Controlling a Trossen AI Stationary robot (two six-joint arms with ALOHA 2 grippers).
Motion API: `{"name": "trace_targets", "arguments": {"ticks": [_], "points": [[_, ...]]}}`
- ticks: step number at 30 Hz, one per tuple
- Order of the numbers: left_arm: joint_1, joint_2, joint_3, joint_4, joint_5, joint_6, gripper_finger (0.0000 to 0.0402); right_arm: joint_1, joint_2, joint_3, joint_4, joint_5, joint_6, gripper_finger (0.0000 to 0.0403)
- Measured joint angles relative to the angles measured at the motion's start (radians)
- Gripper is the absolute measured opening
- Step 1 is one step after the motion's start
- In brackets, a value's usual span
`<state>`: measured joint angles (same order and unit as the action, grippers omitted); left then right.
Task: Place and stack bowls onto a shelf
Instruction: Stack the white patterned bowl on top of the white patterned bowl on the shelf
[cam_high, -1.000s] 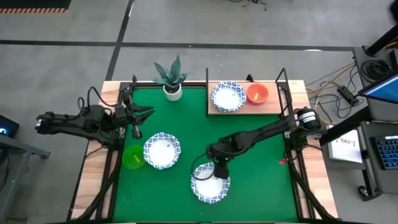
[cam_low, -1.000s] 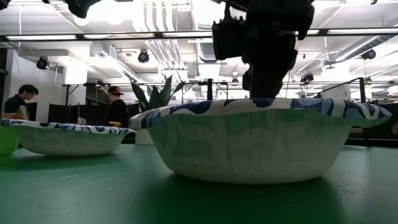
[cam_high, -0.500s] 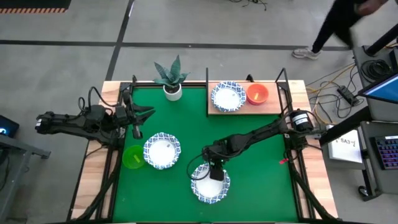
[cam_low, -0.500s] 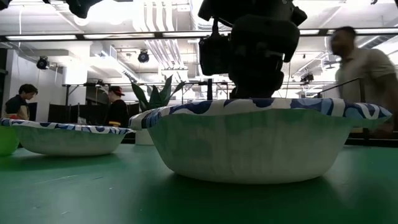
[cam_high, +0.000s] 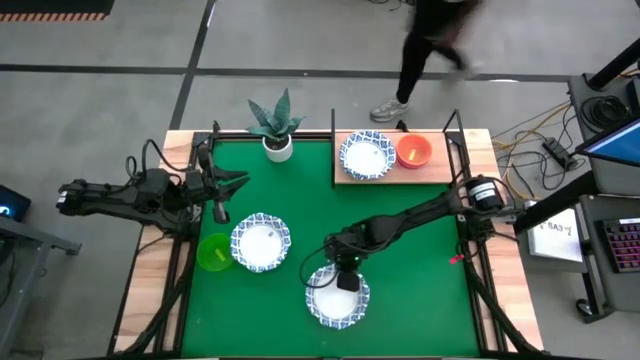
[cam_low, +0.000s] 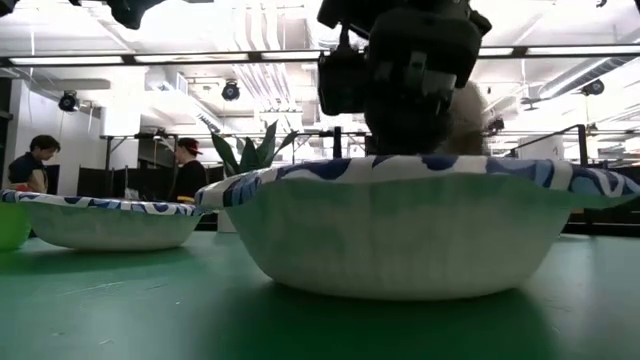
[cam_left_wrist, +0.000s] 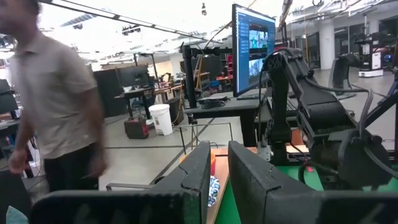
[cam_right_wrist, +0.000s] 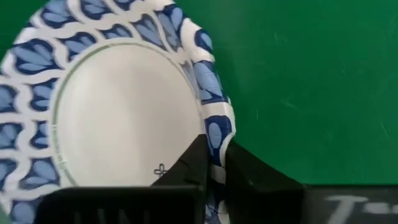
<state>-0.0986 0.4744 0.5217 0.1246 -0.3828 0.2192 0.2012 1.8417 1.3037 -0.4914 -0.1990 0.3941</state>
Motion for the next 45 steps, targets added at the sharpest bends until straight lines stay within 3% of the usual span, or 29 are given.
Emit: {"name": "trace_targets", "arguments": {"ticks": [6,14,20,27,32,36,45], "points": [[0.0,0.0,0.0,0.001,0.0,0.0,0.004,-0.023,-0.073,0.0,-0.057,0.003,0.006,0.0013],[0.0,0.0,0.0,0.002,0.0,0.0,0.004,-0.12,-0.27,0.042,-0.219,-0.008,0.005,0.0012],[0.0,0.0,0.0,0.001,0.0,0.0,0.004,-0.273,-0.438,0.045,-0.299,0.008,-0.05,0.0012],[0.0,0.0,0.0,0.0,0.0,0.0,0.004,-0.558,-0.563,0.037,-0.418,0.056,-0.149,0.0012],[0.0,0.001,0.0,0.0,0.0,0.002,0.004,-0.768,-0.558,0.033,-0.439,0.034,-0.233,0.0012],[0.0,0.001,0.0,0.0,0.0,0.003,0.004,-0.907,-0.523,0.032,-0.439,-0.053,-0.292,0.0012],[0.0,0.001,0.0,0.001,0.0,0.004,0.004,-1.043,-0.397,0.032,-0.393,-0.074,-0.36,0.0012]]}}
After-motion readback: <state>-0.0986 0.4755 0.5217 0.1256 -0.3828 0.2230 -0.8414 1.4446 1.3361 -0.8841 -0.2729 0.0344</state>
